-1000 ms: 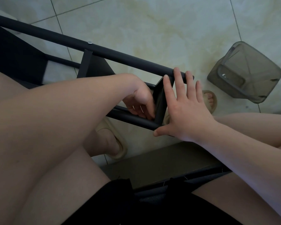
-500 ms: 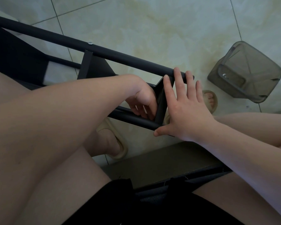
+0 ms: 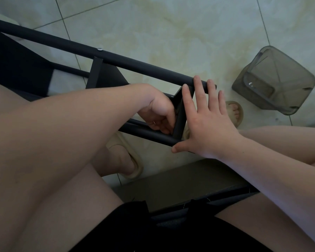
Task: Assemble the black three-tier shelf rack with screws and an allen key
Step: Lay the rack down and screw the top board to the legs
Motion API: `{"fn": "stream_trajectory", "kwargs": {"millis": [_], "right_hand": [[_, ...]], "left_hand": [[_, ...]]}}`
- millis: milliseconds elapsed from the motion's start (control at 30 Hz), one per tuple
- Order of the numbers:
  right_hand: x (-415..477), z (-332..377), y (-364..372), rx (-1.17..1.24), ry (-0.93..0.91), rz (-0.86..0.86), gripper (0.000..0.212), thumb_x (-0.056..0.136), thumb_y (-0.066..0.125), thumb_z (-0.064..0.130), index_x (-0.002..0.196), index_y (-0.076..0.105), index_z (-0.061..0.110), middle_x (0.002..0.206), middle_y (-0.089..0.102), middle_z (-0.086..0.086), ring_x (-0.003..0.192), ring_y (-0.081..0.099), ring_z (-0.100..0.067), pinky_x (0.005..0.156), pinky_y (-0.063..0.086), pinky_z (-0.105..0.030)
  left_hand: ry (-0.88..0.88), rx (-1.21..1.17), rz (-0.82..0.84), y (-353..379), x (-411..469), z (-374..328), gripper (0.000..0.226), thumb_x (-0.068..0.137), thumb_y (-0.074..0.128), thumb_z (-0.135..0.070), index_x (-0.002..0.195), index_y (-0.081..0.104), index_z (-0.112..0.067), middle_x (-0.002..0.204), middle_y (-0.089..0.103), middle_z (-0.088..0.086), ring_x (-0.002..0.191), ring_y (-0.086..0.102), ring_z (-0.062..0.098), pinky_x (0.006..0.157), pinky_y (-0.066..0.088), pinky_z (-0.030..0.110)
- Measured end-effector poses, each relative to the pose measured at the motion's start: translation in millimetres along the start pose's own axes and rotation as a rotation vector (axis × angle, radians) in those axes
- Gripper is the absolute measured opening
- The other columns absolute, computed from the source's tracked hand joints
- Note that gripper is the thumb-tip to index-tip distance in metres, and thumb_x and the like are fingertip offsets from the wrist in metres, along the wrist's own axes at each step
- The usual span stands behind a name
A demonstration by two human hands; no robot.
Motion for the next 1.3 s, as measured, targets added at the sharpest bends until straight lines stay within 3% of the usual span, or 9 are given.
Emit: {"fn": "stream_trajectory", "kwargs": {"millis": [233, 500, 667, 867, 1067, 1300], "right_hand": [[0.5, -0.5, 0.4, -0.006, -0.002, -0.008, 0.154, 0.061, 0.071, 0.084, 0.156, -0.027, 0.013, 0.159, -0.039, -0.015, 0.148, -0.031, -0.044, 0.122, -0.012, -0.058], [0.4, -1.2, 0.2, -0.019, -0.003, -0.016, 0.154, 0.06, 0.069, 0.086, 0.156, -0.027, 0.013, 0.159, -0.038, -0.015, 0.148, -0.03, -0.044, 0.121, -0.013, -0.058], [0.9, -0.5, 0.5, -0.018, 0.002, -0.011, 0.154, 0.06, 0.07, 0.086, 0.156, -0.027, 0.014, 0.159, -0.038, -0.015, 0.148, -0.031, -0.044, 0.122, -0.013, -0.058], [0.3, -0.7, -0.6, -0.016, 0.003, -0.005, 0.154, 0.06, 0.07, 0.086, 0.156, -0.027, 0.014, 0.159, -0.038, -0.016, 0.148, -0.031, -0.044, 0.122, -0.012, -0.058], [0.2, -0.4, -1.2, -0.024, 0.0, -0.001, 0.153, 0.062, 0.069, 0.086, 0.156, -0.027, 0.013, 0.159, -0.038, -0.016, 0.148, -0.03, -0.045, 0.122, -0.012, -0.059], [0.4, -0.2, -0.6, -0.024, -0.003, -0.003, 0.154, 0.061, 0.07, 0.085, 0.156, -0.027, 0.013, 0.159, -0.038, -0.017, 0.148, -0.03, -0.045, 0.123, -0.011, -0.059]], "left_hand": [[-0.022, -0.002, -0.041, 4.2, 1.3, -1.3, 0.02, 0.094, 0.059, -0.004, 0.113, 0.062, -0.007, 0.082, 0.063, 0.002, 0.071, 0.056, 0.011, 0.067, 0.043, 0.02], [0.005, -0.051, -0.042, 4.0, 0.1, -2.7, 0.038, 0.093, 0.055, 0.004, 0.13, 0.058, 0.002, 0.106, 0.058, 0.013, 0.083, 0.057, 0.016, 0.077, 0.045, 0.025], [-0.027, -0.034, -0.042, 3.6, -0.3, -2.2, 0.022, 0.093, 0.059, -0.005, 0.115, 0.062, -0.008, 0.086, 0.062, 0.003, 0.073, 0.056, 0.011, 0.069, 0.045, 0.021], [-0.03, -0.075, -0.06, 4.7, 2.9, -3.5, 0.013, 0.093, 0.056, 0.003, 0.096, 0.064, -0.006, 0.079, 0.062, 0.005, 0.069, 0.058, 0.012, 0.062, 0.051, 0.02], [-0.007, -0.103, -0.042, 3.3, 0.6, -2.9, 0.026, 0.091, 0.055, 0.005, 0.116, 0.061, -0.004, 0.093, 0.061, 0.009, 0.079, 0.058, 0.015, 0.073, 0.049, 0.024], [-0.053, -0.03, -0.054, 4.9, 0.6, -3.4, 0.015, 0.094, 0.058, -0.003, 0.108, 0.063, -0.007, 0.079, 0.061, 0.003, 0.068, 0.053, 0.01, 0.066, 0.045, 0.02]]}}
Point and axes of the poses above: each hand's wrist, its own x-axis towards the middle knuckle, its own y-axis out of the palm, z = x × y, the point moved 1 cm from there along x, towards the middle knuckle
